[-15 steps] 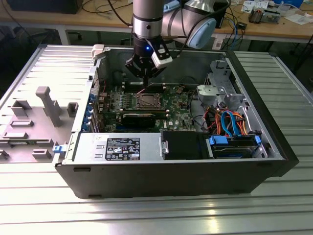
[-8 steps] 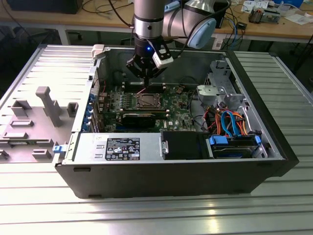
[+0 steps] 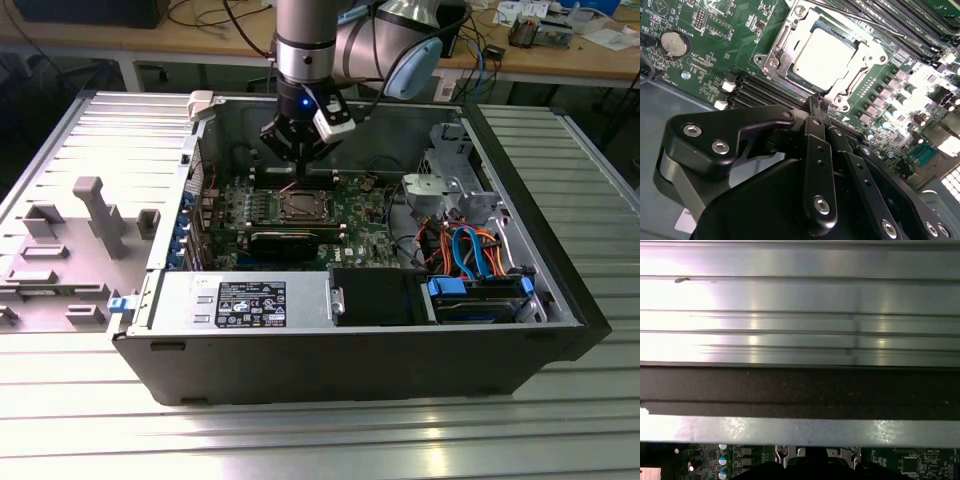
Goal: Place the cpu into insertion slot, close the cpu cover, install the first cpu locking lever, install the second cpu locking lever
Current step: 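Install the first cpu locking lever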
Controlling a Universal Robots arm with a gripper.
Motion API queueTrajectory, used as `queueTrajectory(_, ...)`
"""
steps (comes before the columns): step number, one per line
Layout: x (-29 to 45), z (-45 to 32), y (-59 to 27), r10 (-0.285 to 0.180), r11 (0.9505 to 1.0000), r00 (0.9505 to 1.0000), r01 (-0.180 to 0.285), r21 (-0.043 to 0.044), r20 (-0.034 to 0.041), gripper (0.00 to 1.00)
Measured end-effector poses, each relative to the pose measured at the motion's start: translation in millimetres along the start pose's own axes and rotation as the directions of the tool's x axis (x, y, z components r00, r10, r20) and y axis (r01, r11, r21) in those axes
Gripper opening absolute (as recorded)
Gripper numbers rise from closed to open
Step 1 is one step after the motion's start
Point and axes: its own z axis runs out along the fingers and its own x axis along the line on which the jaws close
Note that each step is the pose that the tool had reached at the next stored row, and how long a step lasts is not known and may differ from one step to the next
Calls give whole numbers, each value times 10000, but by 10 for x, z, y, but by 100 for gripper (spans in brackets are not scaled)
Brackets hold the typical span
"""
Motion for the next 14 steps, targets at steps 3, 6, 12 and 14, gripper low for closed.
queueTrajectory(3,-9,17,1,1,10000,10000,-1,1,-1,11)
queueTrajectory(6,-14,23,2,23,10000,10000,-23,7,-2,11)
queueTrajectory(12,-16,29,1,157,9999,9999,-157,16,-5,11)
queueTrajectory(14,-15,30,2,158,9999,9999,-158,15,-5,11)
